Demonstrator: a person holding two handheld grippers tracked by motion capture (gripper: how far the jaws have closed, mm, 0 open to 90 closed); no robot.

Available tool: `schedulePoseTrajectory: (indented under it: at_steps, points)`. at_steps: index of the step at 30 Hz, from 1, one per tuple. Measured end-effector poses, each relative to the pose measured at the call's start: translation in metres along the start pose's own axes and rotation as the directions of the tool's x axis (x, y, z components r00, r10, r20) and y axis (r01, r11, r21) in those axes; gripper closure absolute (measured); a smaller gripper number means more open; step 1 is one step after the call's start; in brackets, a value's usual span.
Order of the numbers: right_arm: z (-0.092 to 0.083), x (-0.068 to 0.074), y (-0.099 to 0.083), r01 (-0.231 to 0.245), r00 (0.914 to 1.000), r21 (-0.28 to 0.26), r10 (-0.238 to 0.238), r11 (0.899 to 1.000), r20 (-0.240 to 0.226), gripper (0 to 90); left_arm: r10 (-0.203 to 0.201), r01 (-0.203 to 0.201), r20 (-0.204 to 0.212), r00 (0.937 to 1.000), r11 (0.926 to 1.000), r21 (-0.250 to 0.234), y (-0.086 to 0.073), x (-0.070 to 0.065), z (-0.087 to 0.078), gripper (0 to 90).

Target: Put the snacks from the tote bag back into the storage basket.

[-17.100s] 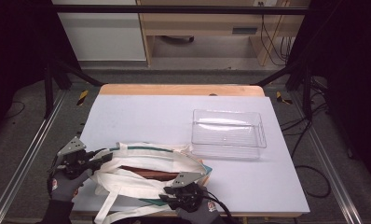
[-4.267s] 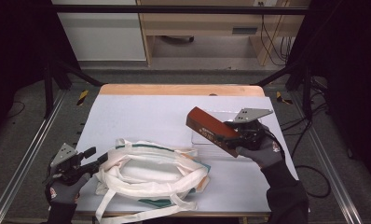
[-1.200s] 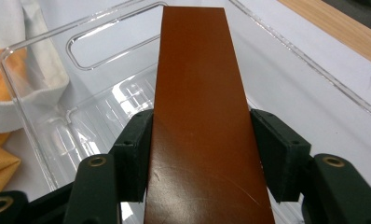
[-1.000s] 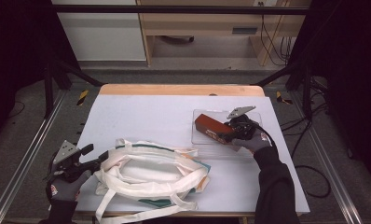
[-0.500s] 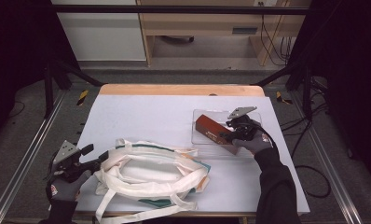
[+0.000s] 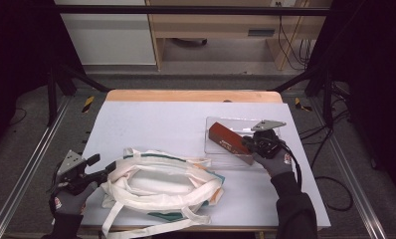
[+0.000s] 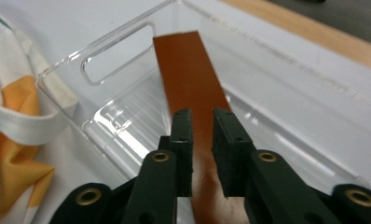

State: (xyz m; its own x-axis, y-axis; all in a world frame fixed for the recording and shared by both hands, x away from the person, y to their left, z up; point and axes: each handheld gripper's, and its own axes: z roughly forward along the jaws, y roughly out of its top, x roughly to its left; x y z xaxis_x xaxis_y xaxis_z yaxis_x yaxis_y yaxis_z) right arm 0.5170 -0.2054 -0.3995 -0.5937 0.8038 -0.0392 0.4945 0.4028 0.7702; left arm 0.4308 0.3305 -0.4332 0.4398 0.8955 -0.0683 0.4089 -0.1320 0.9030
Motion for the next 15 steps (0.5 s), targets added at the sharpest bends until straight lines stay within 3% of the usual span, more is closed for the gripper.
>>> schedulePoseTrajectory:
  at_steps: [7,15]
  points:
    - [0.009,0.007,-0.005,-0.001,1.0000,0.050,0.002,0.999,-0.006,89.6,0.006,-0.006,-0.003,1.0000,1.0000,0.001,0.000,0.000,0.000,27.0]
    - [0.015,0.011,-0.006,0.000,0.9994,0.088,0.003,0.996,-0.033,90.0,0.007,-0.007,-0.002,1.0000,1.0000,0.000,0.000,0.000,0.000,26.7]
